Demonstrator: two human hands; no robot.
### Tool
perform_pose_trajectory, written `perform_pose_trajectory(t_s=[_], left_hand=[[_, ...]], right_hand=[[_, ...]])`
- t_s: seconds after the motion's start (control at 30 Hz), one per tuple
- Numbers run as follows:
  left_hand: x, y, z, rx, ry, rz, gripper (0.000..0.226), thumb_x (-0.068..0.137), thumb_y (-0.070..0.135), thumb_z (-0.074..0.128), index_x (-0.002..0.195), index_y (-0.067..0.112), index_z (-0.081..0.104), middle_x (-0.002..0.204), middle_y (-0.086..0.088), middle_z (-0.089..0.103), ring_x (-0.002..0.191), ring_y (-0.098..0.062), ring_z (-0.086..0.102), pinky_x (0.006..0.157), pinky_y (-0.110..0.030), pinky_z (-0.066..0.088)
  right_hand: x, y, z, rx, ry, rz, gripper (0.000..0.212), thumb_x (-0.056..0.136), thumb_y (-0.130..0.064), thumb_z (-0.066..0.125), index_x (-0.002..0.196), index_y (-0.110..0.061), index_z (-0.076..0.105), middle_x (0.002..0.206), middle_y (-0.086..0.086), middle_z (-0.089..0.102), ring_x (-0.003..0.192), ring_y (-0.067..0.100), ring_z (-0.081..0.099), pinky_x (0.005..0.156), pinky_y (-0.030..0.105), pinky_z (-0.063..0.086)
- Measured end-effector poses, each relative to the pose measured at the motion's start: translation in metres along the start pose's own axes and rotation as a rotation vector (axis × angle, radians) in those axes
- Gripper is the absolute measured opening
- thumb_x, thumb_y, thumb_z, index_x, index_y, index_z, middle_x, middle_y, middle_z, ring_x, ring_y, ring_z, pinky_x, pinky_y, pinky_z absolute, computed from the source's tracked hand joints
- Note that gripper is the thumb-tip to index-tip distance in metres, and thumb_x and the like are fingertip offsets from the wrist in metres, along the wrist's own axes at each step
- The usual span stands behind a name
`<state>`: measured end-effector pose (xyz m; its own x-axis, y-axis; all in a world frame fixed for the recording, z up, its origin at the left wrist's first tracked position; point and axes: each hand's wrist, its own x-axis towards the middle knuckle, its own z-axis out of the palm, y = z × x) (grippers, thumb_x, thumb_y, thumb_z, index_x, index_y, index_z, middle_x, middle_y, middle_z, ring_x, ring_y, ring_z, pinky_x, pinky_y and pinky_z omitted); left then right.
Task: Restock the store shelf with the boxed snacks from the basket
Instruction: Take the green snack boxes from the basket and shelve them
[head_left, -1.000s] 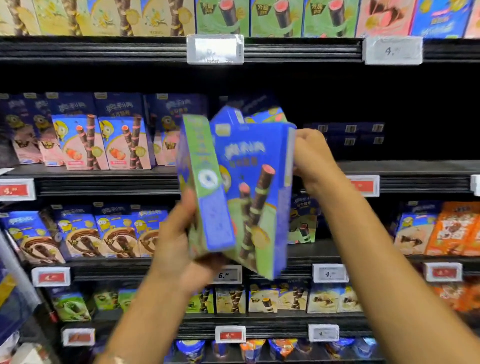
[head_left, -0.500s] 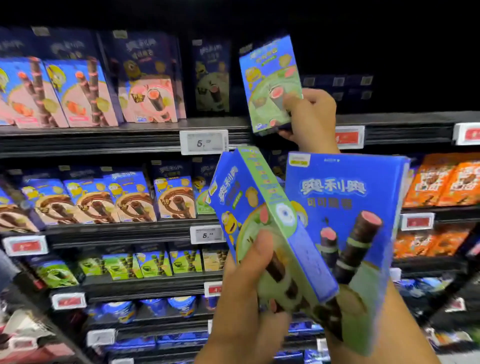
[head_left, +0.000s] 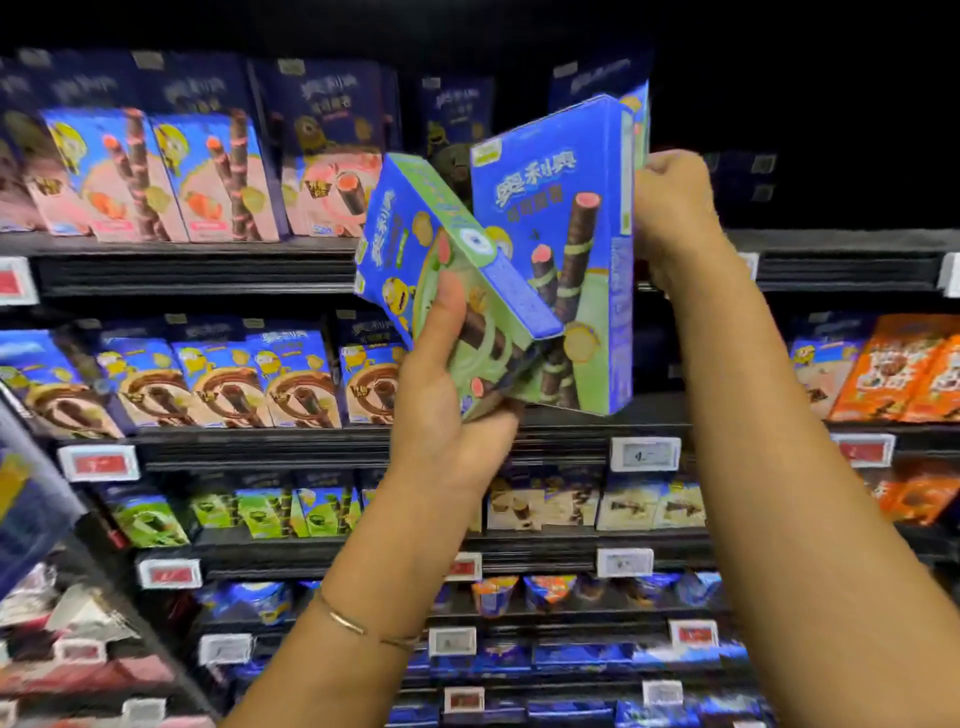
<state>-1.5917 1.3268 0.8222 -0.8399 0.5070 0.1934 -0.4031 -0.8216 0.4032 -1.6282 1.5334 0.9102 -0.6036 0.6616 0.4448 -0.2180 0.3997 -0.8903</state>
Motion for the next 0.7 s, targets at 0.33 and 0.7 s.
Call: perform_pose_trajectory(t_s=[0.33, 0.7], left_hand=[[0.023, 0.051, -0.003, 0.053, 0.002, 0.219, 0.03, 0.084, 0.037, 0.074, 0.111, 0.024, 0.079, 0.128, -0.002, 0.074, 0.123, -0.027, 0.07, 0.098, -0.055, 0.058], [0.038, 0.07, 0.009, 0.148, 0.081, 0.28, 0.028, 0.084, 0.035, 0.077, 0.107, 0.019, 0.076, 0.125, -0.009, 0.076, 0.118, -0.032, 0.073, 0.091, -0.055, 0.061]], right_hand=[[0.057, 0.012, 0.023, -0.404, -0.072, 0.031, 0.058, 0.085, -0.021, 0.074, 0.13, 0.002, 0.044, 0.114, 0.011, 0.055, 0.082, 0.014, 0.055, 0.053, 0.013, 0.042], [0.078, 0.018, 0.057, -0.741, -0.159, 0.017, 0.019, 0.088, -0.019, 0.06, 0.101, -0.005, 0.058, 0.116, 0.021, 0.065, 0.084, 0.031, 0.055, 0.068, 0.032, 0.042]])
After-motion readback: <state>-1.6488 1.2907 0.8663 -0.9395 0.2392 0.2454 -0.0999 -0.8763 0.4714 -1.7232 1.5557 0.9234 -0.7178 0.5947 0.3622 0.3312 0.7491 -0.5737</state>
